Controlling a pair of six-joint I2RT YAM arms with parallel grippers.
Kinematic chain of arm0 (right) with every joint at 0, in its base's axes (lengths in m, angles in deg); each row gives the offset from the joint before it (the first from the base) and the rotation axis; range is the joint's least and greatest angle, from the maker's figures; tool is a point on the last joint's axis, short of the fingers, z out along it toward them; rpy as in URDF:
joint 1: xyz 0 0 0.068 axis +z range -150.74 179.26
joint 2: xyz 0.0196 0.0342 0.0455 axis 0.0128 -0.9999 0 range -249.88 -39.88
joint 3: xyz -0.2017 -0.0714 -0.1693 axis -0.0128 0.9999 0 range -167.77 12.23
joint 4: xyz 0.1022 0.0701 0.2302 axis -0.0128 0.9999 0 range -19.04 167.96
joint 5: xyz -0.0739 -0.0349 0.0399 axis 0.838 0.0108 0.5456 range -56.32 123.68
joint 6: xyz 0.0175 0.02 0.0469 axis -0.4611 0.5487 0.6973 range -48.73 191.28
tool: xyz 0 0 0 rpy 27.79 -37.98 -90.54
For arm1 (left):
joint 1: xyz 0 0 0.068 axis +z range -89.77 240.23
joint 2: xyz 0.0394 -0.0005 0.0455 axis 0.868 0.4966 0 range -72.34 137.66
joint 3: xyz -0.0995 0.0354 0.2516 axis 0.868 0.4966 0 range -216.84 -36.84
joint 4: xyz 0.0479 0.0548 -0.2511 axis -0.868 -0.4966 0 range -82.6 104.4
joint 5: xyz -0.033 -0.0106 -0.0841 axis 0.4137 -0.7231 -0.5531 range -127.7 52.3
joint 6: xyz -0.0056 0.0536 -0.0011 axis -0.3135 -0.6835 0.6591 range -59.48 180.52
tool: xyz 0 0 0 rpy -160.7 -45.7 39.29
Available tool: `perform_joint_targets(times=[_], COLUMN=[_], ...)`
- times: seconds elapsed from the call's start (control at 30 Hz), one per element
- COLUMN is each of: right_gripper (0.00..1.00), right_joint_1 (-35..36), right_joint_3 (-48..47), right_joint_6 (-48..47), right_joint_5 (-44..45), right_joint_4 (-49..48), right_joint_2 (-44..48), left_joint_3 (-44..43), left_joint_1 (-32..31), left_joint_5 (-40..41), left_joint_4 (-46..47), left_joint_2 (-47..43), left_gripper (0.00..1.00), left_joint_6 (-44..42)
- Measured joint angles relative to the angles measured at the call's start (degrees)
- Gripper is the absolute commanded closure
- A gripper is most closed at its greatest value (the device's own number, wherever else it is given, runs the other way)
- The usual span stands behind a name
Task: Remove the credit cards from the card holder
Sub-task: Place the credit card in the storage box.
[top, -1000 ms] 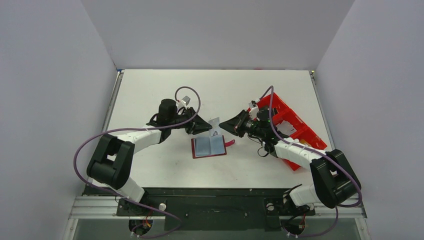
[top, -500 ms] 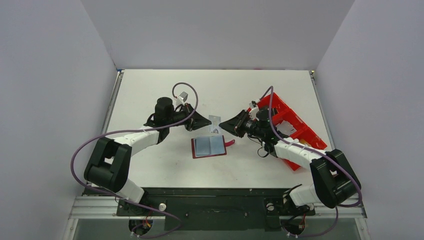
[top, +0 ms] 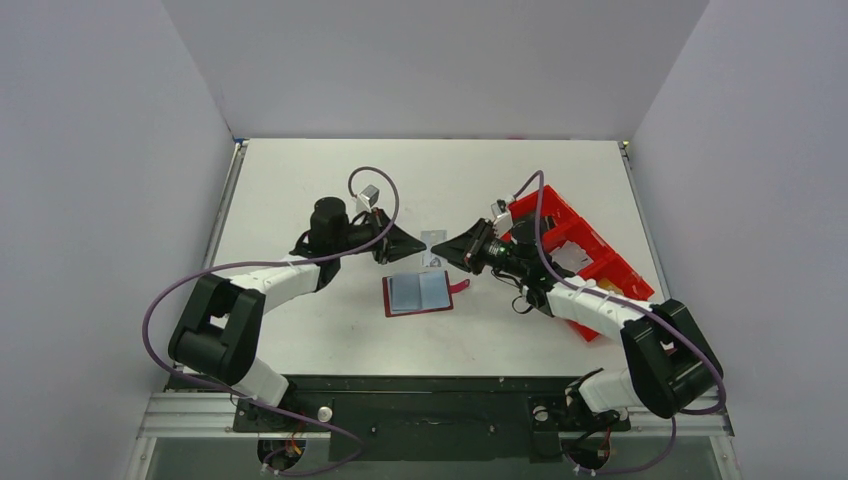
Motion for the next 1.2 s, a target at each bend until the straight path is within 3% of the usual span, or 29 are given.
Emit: perform_joint_targets(times=[0.23, 0.4, 0.57, 0.77, 1.2], right_gripper=[1.00, 1.00, 1.00, 1.00, 1.00], right_joint_1=[0.00, 0.00, -0.04, -2.01, -16.76], right_joint_3=[-0.04, -0.04, -0.63, -2.16, -2.56], right_joint_6=[0.02, -2.05, -6.84, -12.70, -17.94], right_joint_5=[0.04, 1.90, 6.10, 15.21, 34.29], right_joint_4=[0.04, 3.76, 12.79, 27.63, 52.50], right_joint_2=[1.18, 3.45, 7.54, 14.34, 24.20], left_joint_3=[0.44, -2.25, -8.07, -10.36, -10.36], left_joint_1=[0.04, 0.04, 0.11, 0.13, 0.13], left_joint_5=[0.26, 3.23, 10.29, 17.11, 21.94], left_joint_4=[-2.82, -15.28, -31.91, -44.28, -53.42], left_joint_2=[-1.53, -4.15, -6.27, -9.03, -11.87], left_gripper=[0.69, 0.60, 0.57, 0.56, 0.55], left_joint_6=[-2.60, -10.86, -21.94, -30.99, -39.39])
